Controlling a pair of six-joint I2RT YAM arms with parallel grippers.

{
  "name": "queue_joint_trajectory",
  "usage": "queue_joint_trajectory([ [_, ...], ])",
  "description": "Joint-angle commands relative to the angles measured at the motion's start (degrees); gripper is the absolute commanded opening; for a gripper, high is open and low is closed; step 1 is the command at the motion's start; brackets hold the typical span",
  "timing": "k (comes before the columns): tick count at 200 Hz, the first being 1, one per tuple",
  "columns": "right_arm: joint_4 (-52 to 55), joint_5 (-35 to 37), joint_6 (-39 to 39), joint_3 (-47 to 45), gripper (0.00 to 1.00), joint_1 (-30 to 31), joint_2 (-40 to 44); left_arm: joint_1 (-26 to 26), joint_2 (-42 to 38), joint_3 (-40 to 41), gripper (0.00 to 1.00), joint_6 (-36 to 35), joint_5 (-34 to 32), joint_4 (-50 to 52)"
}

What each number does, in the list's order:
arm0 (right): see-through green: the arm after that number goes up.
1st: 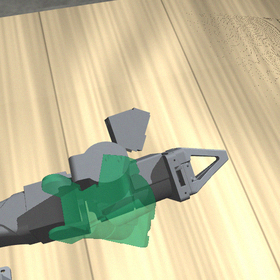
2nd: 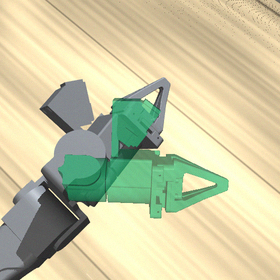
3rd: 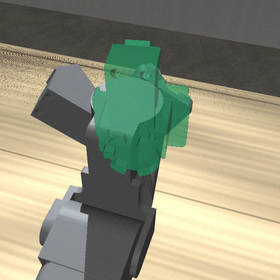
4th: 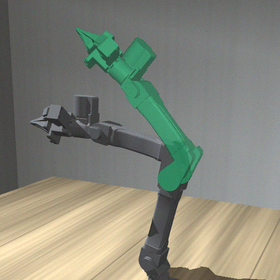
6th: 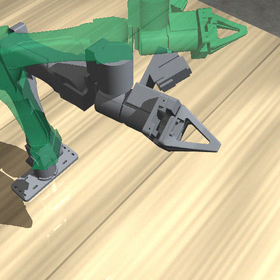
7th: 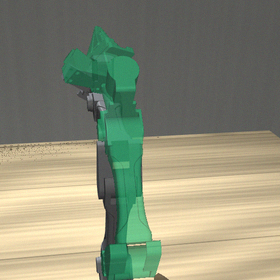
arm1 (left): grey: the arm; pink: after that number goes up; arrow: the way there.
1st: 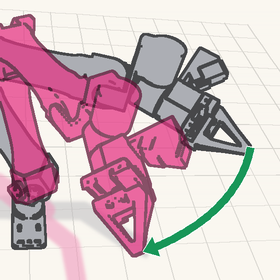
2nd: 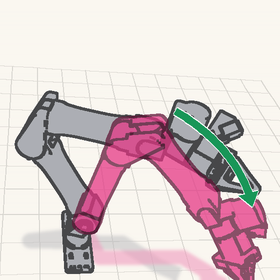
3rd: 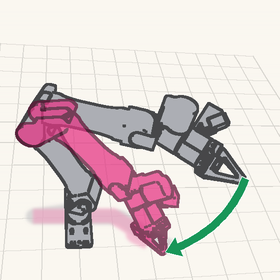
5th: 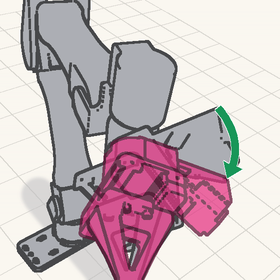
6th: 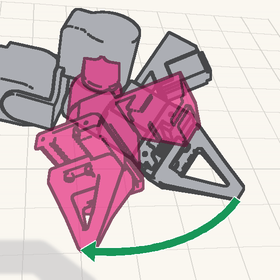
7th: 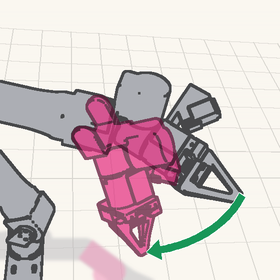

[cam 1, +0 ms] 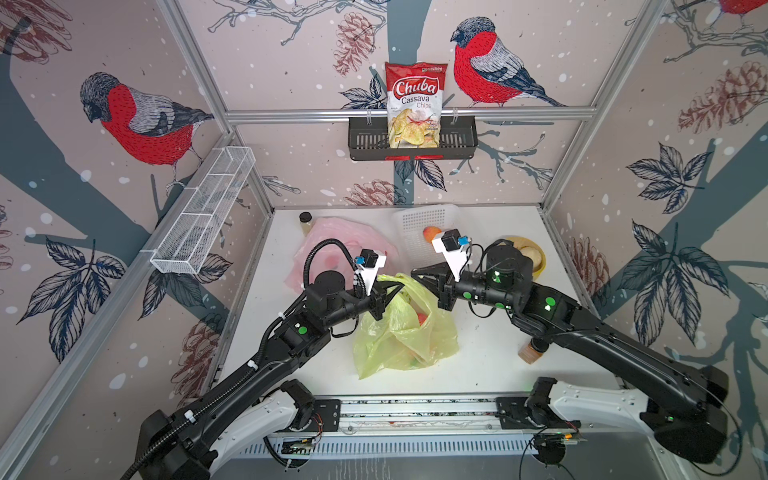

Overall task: Place the peach into a plastic bag & tie a knot
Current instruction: Cross the plastic bag at the center of the board.

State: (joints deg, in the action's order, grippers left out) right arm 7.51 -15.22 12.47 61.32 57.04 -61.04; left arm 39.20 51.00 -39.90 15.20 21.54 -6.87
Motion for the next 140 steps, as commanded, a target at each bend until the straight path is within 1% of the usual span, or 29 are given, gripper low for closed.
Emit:
queue_joint_trajectory([
  [1,-4.1,2.1,2.6,-3.3,0.00,3.0,2.0,-0.2,0.1,-0.7,0.04,0.3,-0.9,-1.0],
  [14,-5.5,2.6,3.7,-5.9,0.00,4.6,2.5,-0.2,0.1,-0.7,0.00,0.5,-1.0,-1.1],
  [31,-8.0,1.7,5.3,-9.4,0.00,5.4,2.2,-0.2,0.1,-0.7,0.00,0.8,-0.8,-1.3],
  [50,-10.1,1.7,6.0,-12.4,0.00,5.5,0.0,-0.2,0.1,-0.8,0.00,1.1,-0.2,-1.4],
  [84,-9.3,4.0,4.7,-11.9,0.00,4.2,-6.7,-0.2,0.1,-1.0,0.00,1.7,0.9,-0.4],
  [114,-11.5,5.8,4.4,-11.3,0.00,2.8,-9.9,-0.2,-0.2,-0.9,0.00,2.3,0.5,1.8],
  [140,-13.9,5.9,6.0,-11.5,0.00,0.5,-10.2,-0.2,-0.4,-1.2,0.13,2.3,-2.2,6.2],
])
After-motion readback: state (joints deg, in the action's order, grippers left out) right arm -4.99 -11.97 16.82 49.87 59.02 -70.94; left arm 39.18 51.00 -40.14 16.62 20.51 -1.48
